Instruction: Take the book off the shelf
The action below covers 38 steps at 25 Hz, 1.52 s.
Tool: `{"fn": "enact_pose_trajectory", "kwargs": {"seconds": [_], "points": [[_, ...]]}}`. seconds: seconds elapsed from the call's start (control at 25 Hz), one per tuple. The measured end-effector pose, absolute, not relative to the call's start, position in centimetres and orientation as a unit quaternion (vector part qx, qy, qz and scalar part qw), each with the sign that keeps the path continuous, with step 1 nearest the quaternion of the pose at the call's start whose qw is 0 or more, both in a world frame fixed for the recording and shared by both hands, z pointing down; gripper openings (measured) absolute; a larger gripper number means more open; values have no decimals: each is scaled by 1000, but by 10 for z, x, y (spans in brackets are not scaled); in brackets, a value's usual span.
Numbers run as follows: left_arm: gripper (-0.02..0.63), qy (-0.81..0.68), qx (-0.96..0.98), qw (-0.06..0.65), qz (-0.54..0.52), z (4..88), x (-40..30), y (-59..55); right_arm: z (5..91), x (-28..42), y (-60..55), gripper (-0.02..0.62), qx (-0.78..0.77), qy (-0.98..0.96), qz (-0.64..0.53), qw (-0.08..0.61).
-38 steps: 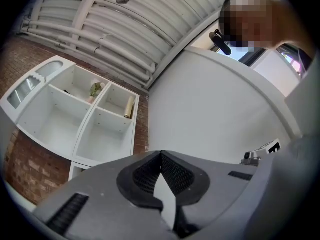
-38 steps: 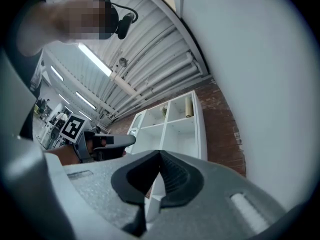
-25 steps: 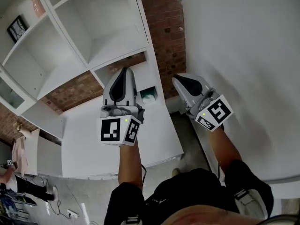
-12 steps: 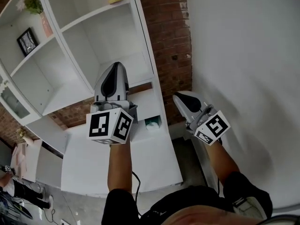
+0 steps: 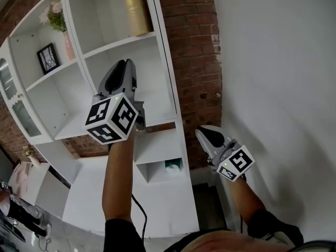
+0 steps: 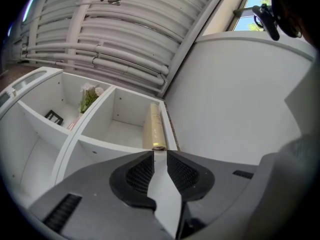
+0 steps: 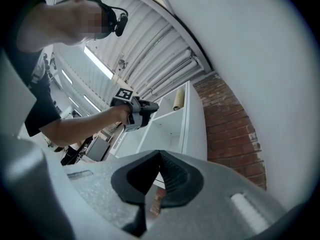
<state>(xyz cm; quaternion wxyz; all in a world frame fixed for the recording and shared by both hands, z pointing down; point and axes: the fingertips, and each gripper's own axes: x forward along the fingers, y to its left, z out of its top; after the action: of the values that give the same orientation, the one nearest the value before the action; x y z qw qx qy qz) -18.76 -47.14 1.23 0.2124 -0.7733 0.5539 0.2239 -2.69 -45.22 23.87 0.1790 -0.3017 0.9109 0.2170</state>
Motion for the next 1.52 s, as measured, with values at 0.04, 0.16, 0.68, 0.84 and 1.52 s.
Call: {"fn": "enact_pose_trajectory", "kwargs": {"seconds": [0.04,0.16,0.68,0.84,1.52], "points": [[86,559,-770,215,222,4,-188,-473,237,-26,-453,2,-299,911,218,181],[162,573,-762,217,208,-18,-185,-482,233,-26,-456,2,-290,912,221,186],[323,596,-764,209,131,-84,-156,-535,239,-6,-469,2,-291,914,211,189],[322,597,-773,189,100,-87,-147,-556,239,3,-470,2,-296,912,209,193],[224,600,-779,161,84,-86,-144,-582,245,28,-478,2,-317,905,199,204]]}}
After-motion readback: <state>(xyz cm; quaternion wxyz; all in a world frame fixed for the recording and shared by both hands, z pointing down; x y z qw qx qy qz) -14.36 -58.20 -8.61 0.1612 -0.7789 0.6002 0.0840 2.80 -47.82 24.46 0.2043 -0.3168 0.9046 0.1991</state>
